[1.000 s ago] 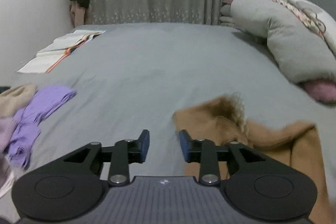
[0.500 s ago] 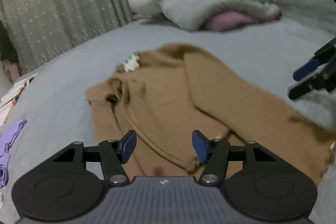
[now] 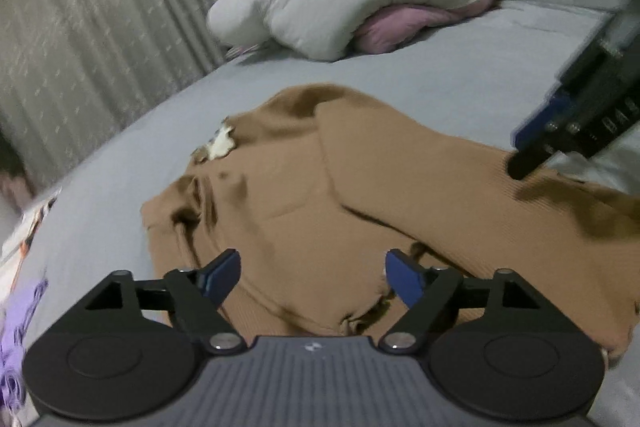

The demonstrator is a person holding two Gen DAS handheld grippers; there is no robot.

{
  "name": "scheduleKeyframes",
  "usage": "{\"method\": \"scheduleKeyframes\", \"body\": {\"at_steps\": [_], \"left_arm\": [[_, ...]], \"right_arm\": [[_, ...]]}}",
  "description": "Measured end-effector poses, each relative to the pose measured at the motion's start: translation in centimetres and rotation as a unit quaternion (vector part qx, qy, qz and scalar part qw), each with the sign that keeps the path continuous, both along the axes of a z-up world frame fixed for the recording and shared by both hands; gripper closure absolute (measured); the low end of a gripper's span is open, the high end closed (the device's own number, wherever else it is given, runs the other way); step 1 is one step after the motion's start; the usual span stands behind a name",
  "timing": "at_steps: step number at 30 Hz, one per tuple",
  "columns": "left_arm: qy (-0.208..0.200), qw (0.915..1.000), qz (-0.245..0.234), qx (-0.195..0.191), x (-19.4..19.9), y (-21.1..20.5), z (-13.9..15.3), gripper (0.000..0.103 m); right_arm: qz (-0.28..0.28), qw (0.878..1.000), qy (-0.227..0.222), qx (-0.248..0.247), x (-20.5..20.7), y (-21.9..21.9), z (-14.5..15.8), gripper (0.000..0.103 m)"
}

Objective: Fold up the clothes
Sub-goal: 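Open both grippers to release the top flat on the bed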

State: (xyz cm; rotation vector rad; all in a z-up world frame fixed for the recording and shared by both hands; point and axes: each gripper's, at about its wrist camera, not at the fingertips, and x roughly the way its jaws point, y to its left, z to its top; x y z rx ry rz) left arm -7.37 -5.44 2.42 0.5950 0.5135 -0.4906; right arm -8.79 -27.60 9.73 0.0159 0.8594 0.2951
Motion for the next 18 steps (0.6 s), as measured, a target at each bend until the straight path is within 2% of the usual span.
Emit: {"method": "scheduleKeyframes", "body": {"at_steps": [2,11,13,14,15,16,18], "left_arm": [[-0.006,0.9998,-0.015,0.011,-0.3,-0.2,-0.4,0.022],[0.019,0.9993,-0.027,0.015,0.7,-0.2,-1.1,0.021],[0.027,0.9995,-0.017,0.001,1.5,-0.6,-1.2,0.02],[0.028,0.9995,-0.013,-0.004,1.8,-0.7,-1.3,0.031],[0.035,0.9993,-0.011,-0.01,2.1,-0.7,-1.3,0.057],[0.043,0.9989,-0.01,-0.016,2.4,-0.6,-1.3,0.067],[0.047,0.9986,0.004,-0.025,2.8,-0.4,-1.0,0.089]], "right_arm": [[0.007,1.0,0.009,0.0,0.3,0.0,-0.3,0.068],[0.01,0.999,0.035,-0.02,1.4,0.8,-1.6,0.066],[0.01,0.999,0.033,-0.024,1.6,1.3,-1.8,0.069],[0.011,0.999,0.029,-0.027,1.7,1.4,-1.8,0.074],[0.011,0.999,0.026,-0.029,1.7,1.4,-1.8,0.09],[0.011,0.999,0.024,-0.028,1.9,1.1,-1.6,0.098],[0.006,1.0,0.017,-0.023,2.1,0.5,-1.2,0.1]]}}
